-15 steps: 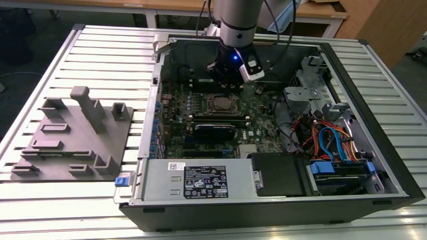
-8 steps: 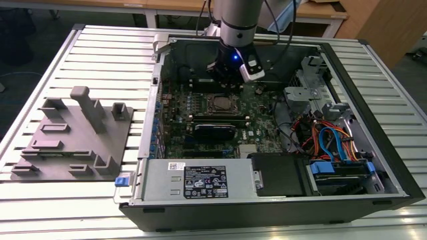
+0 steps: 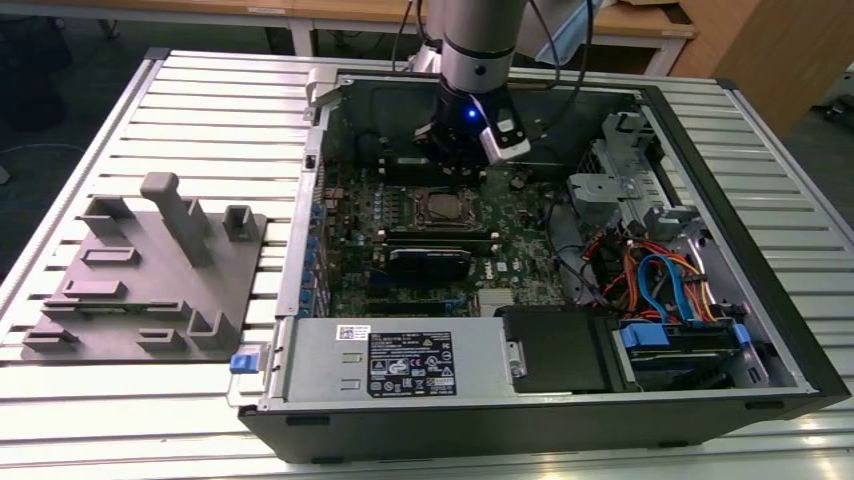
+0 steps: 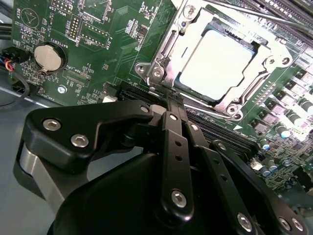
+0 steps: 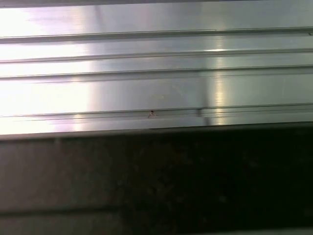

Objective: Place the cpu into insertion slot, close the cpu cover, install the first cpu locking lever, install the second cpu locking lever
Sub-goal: 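Install the first cpu locking lever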

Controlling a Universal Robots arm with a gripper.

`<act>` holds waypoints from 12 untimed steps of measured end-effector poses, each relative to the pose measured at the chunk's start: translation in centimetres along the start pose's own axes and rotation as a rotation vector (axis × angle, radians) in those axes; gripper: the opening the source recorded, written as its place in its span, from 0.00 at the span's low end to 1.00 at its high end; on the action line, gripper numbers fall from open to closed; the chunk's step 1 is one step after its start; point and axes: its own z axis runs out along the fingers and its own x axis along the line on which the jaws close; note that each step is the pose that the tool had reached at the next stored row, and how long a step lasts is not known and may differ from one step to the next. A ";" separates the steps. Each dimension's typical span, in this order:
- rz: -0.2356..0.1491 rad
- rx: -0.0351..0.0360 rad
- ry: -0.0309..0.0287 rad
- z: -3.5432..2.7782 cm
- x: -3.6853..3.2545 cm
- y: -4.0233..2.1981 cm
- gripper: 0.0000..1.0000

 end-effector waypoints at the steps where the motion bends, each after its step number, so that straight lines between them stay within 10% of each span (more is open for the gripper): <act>1: 0.000 0.0000 0.0000 0.00 -0.01 0.00 0.10; 12: 0.000 0.0001 0.0000 0.13 -0.04 -0.04 0.10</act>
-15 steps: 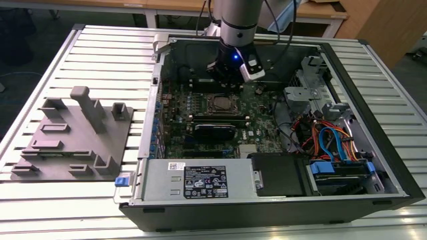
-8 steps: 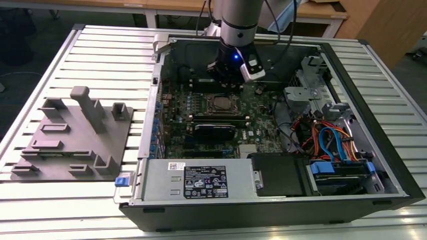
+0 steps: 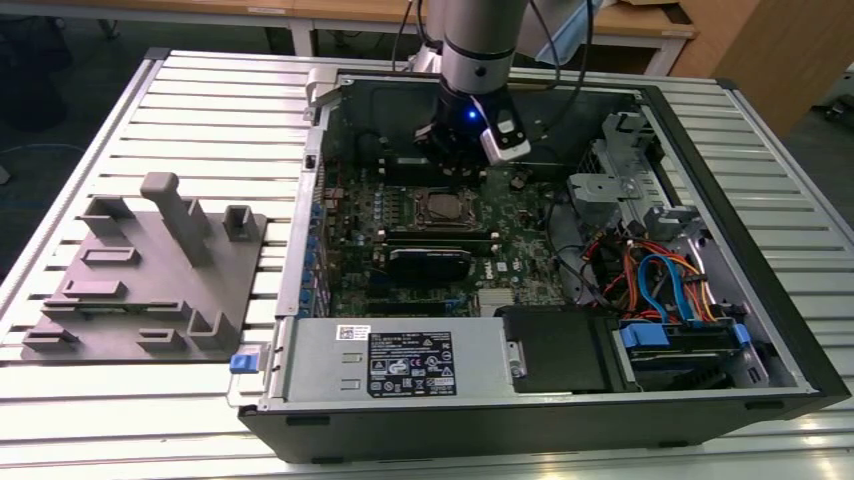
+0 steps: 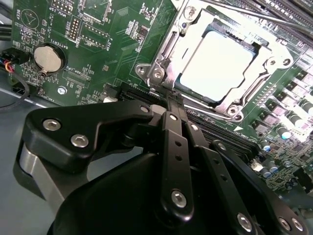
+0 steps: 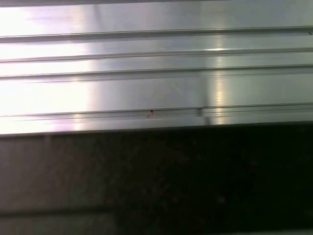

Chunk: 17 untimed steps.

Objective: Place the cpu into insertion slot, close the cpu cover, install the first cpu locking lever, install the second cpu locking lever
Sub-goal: 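Install the first cpu locking lever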

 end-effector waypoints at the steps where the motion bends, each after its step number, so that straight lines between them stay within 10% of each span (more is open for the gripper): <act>1: 0.000 0.0001 0.0000 0.04 0.00 0.00 0.10; 17: 0.000 0.0008 0.0000 0.07 -0.01 -0.01 0.10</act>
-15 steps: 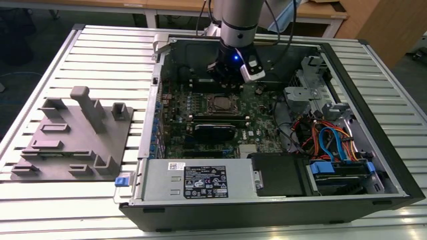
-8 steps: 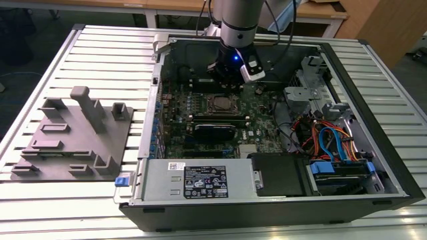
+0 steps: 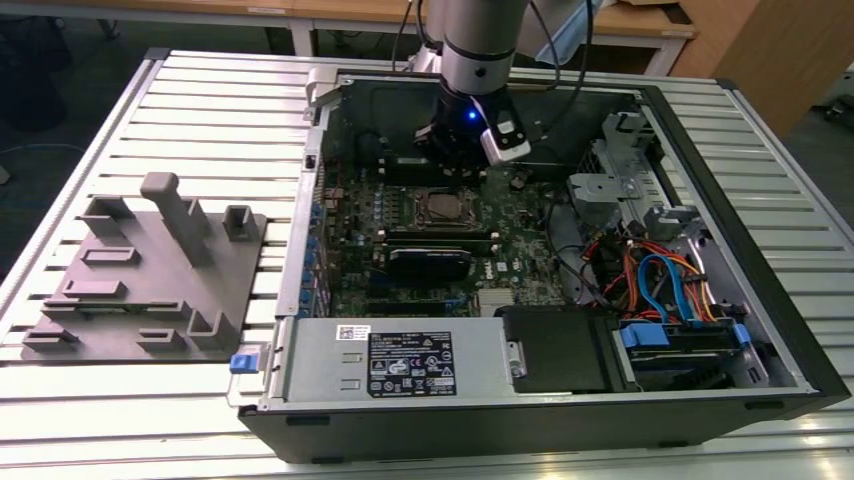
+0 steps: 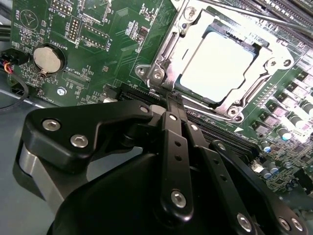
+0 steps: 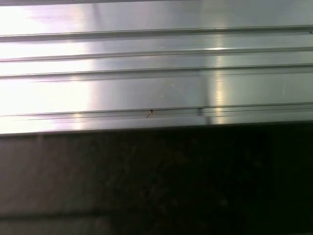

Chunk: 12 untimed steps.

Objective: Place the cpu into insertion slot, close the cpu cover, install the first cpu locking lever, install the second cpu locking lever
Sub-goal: 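Install the first cpu locking lever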

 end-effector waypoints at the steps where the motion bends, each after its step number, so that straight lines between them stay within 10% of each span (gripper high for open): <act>1: 0.000 0.0002 0.0001 -0.02 0.00 0.00 0.10; 12: 0.001 0.0046 -0.0003 0.35 -0.02 -0.01 0.10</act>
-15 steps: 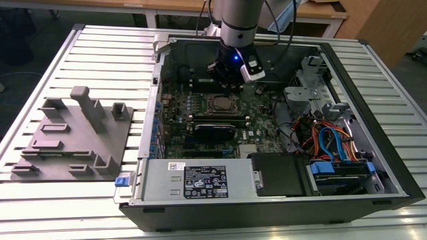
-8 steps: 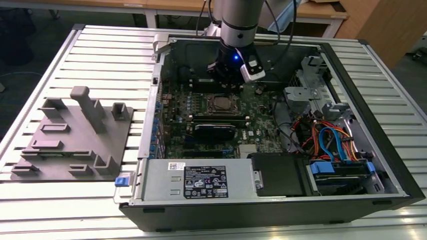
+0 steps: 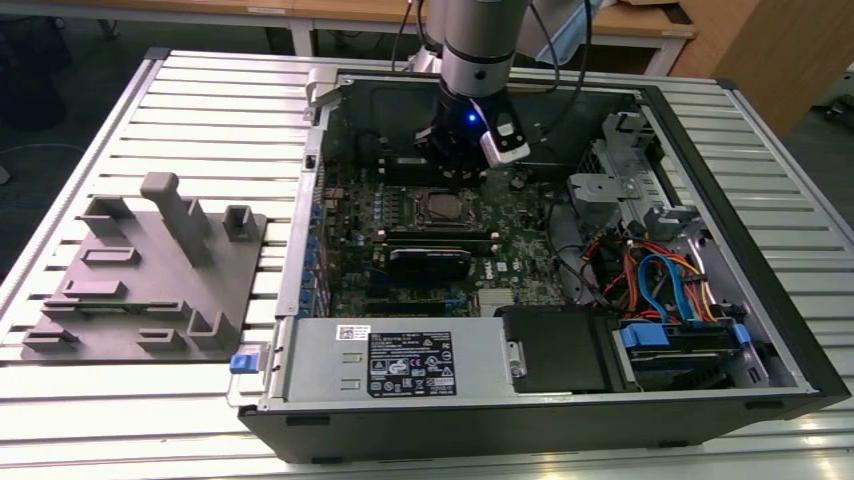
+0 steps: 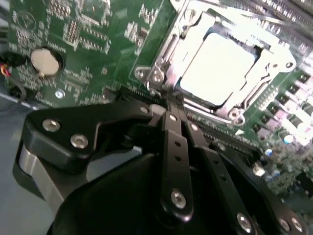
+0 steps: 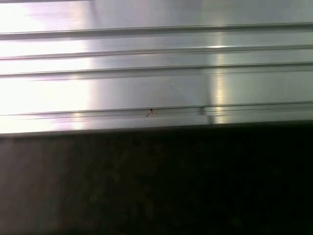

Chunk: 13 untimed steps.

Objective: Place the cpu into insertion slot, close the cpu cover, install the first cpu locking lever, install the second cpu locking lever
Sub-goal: 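Install the first cpu locking lever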

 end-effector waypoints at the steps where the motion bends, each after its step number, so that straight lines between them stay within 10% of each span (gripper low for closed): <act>1: 0.000 0.0002 0.0001 0.00 0.00 0.00 0.10; 13: 0.000 0.0008 -0.0002 -0.90 -0.02 0.05 0.10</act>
